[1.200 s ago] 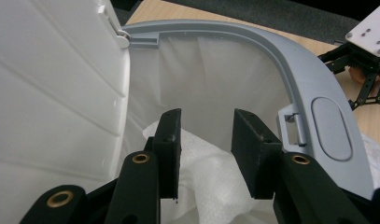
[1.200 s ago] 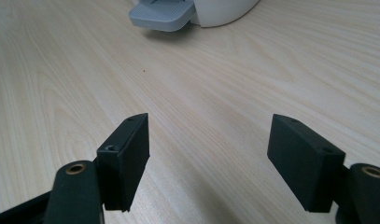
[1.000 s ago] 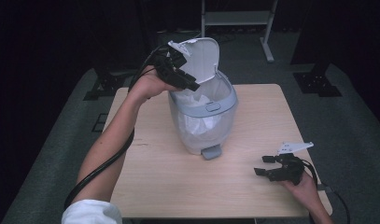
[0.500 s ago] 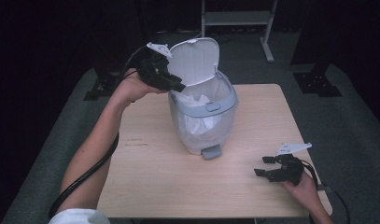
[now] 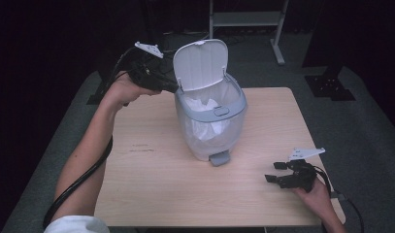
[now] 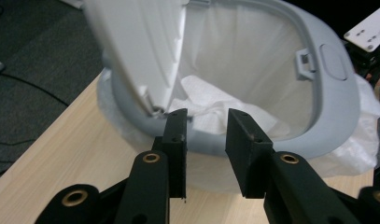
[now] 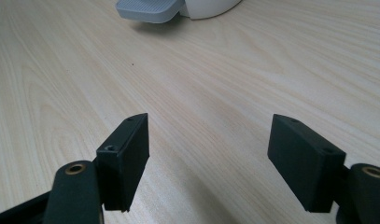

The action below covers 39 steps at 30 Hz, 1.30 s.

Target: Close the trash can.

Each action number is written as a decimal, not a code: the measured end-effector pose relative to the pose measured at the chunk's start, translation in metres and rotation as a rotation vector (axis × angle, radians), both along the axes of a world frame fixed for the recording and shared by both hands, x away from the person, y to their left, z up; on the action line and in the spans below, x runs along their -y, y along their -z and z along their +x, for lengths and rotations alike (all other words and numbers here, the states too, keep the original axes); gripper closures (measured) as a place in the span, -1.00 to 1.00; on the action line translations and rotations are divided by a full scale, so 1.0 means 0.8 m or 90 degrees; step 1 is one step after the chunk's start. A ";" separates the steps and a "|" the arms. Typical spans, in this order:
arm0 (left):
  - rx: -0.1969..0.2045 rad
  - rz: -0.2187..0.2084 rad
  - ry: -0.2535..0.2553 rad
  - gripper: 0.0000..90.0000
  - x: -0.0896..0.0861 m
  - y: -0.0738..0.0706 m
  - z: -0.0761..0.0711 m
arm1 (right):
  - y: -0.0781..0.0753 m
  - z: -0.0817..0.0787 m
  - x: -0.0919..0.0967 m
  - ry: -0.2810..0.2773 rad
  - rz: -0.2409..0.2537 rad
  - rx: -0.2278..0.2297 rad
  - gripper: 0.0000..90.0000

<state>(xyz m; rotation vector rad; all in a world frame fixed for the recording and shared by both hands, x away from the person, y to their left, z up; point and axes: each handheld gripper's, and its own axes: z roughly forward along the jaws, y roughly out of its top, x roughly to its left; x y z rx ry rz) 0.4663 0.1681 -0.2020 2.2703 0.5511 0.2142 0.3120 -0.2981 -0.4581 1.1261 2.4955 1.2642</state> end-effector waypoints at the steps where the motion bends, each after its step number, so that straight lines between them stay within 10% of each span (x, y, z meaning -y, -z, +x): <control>1: -0.003 0.000 -0.003 0.55 -0.002 0.001 0.002 | 0.000 0.000 0.000 0.000 -0.001 0.001 -0.37; 12: -0.012 0.005 -0.062 0.84 -0.021 0.004 0.035 | 0.000 -0.001 0.003 0.006 0.001 0.003 -0.37; 39: 0.012 -0.032 -0.040 0.89 0.014 -0.026 0.078 | -0.002 -0.004 0.006 0.008 0.003 0.006 -0.37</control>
